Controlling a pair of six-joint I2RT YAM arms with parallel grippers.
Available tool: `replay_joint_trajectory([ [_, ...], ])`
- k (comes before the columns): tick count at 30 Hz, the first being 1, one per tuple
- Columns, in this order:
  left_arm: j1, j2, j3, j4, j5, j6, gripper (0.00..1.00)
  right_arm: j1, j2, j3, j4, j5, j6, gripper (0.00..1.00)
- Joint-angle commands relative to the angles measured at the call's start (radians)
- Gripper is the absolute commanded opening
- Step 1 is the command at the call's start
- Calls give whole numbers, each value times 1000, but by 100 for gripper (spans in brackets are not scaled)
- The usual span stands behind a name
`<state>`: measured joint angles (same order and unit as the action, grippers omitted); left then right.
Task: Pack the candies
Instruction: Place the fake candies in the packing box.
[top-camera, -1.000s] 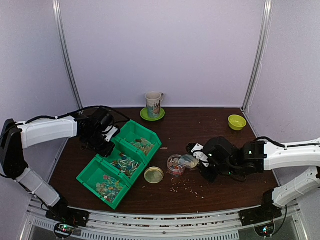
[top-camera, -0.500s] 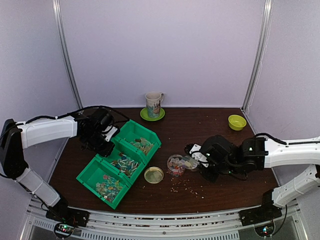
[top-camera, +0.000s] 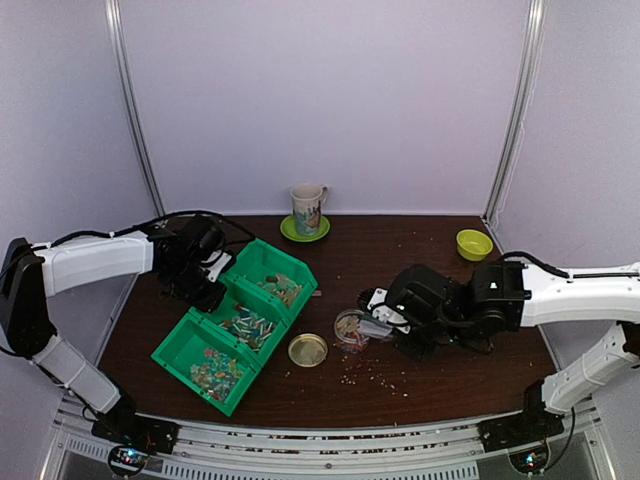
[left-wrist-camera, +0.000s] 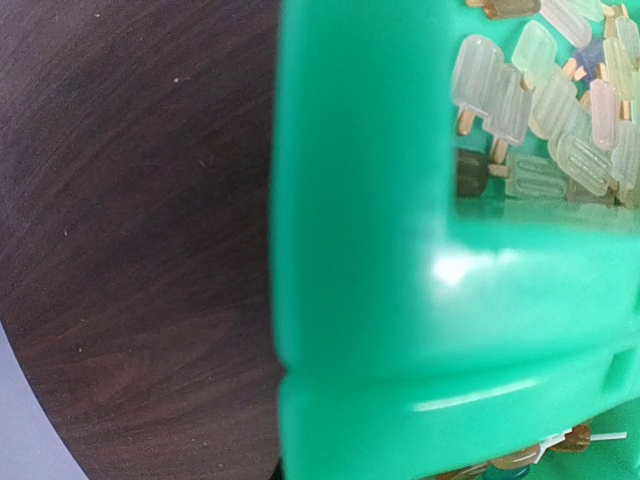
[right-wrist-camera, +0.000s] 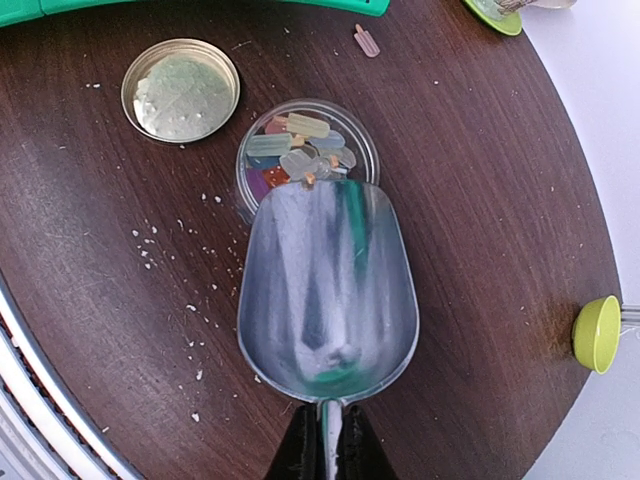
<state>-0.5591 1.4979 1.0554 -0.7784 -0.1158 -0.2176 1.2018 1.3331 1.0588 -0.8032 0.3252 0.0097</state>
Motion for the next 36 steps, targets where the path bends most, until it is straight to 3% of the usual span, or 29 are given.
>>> replay_joint_trajectory([
  [1,15,-21,37,51,15,-31,0,18,35,68,-81,66,-29,0],
  [17,48,4,45,25,-51,-51,0,75,111,198,-238,162,-114,0],
  [23,75,29,55,23,-55,-51,0,69,94,233,-209,220,-138,0],
  [31,112,102,113,-21,-93,-45,0,-71,195,367,-154,156,-209,0],
  [36,111,143,197,-62,-105,-52,0,-169,307,458,-93,39,-256,0],
])
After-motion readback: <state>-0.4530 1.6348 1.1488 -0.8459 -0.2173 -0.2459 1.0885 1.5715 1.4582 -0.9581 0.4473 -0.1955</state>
